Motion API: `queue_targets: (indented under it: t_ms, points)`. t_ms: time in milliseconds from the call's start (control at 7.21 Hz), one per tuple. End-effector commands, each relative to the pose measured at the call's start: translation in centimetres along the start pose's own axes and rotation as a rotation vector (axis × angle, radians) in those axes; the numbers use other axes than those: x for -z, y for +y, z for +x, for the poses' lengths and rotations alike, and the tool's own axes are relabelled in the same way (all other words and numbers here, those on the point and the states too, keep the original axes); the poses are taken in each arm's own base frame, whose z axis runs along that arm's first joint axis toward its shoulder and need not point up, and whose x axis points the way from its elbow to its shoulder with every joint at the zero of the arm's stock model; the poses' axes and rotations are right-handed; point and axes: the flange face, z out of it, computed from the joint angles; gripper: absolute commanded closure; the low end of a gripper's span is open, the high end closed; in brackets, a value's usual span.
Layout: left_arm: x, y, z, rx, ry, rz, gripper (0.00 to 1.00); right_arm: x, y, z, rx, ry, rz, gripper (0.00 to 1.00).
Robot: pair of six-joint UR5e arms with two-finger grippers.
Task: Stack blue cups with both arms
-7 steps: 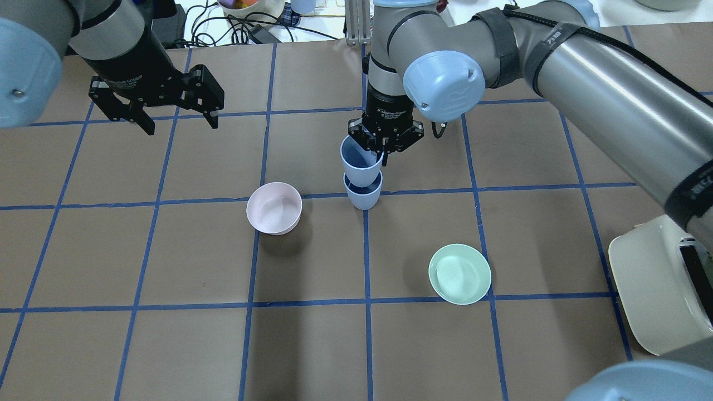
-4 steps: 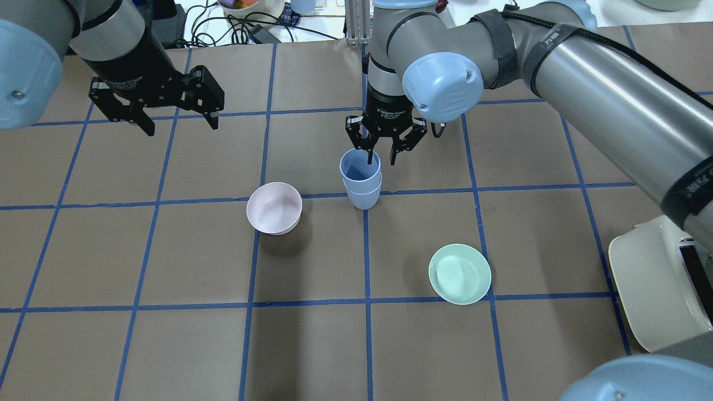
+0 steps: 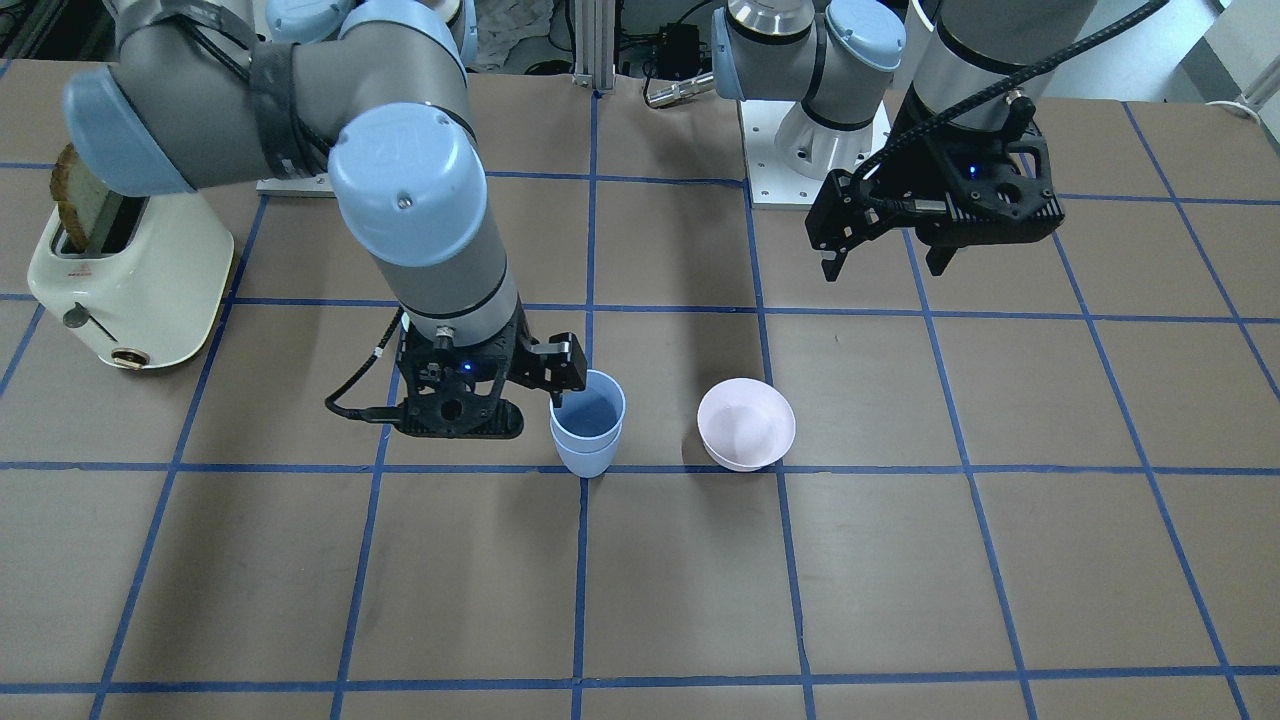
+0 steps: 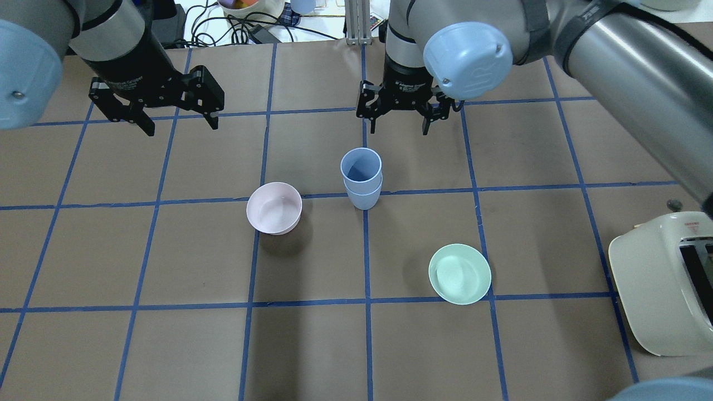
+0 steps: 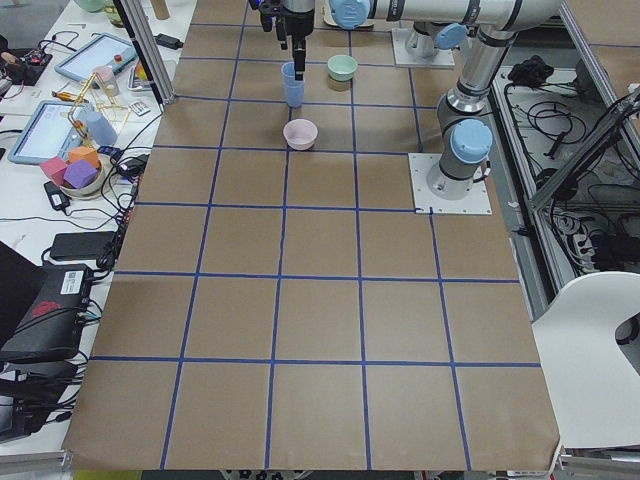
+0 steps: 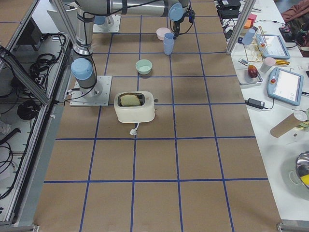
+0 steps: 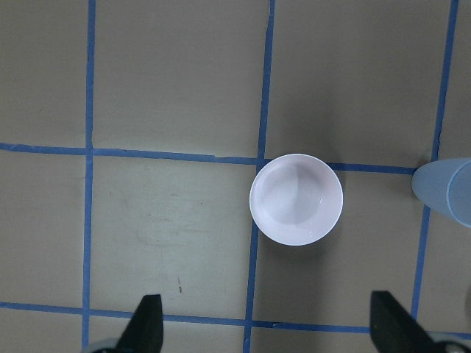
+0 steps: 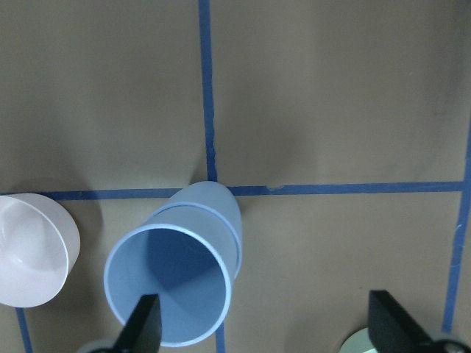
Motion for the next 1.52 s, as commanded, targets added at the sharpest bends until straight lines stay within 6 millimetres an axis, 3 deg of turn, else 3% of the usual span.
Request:
queue_targets:
  t_ms: [0, 277, 554, 832, 1386]
  points:
    - [0.0, 0.0, 0.1, -0.002, 0.000, 0.000, 0.00, 4.4, 1.1, 5.7, -0.058, 0.067, -0.005, 0.00]
    - [0.0, 0.0, 0.1, -0.002, 0.000, 0.000, 0.00, 6.7, 3.7, 8.4, 0.011, 0.081, 0.002, 0.00]
    - [0.0, 0.0, 0.1, -0.002, 0.000, -0.002, 0.00, 6.6, 5.1, 11.4, 0.003, 0.082, -0.005, 0.00]
    - [-0.1, 0.1, 0.1, -0.002, 0.000, -0.003, 0.00, 7.8, 7.9, 12.3, 0.009, 0.081, 0.011, 0.00]
    - [-0.2, 0.4, 0.1, -0.003, -0.002, -0.004, 0.00, 8.6, 8.6, 12.7, 0.068, 0.081, 0.011, 0.00]
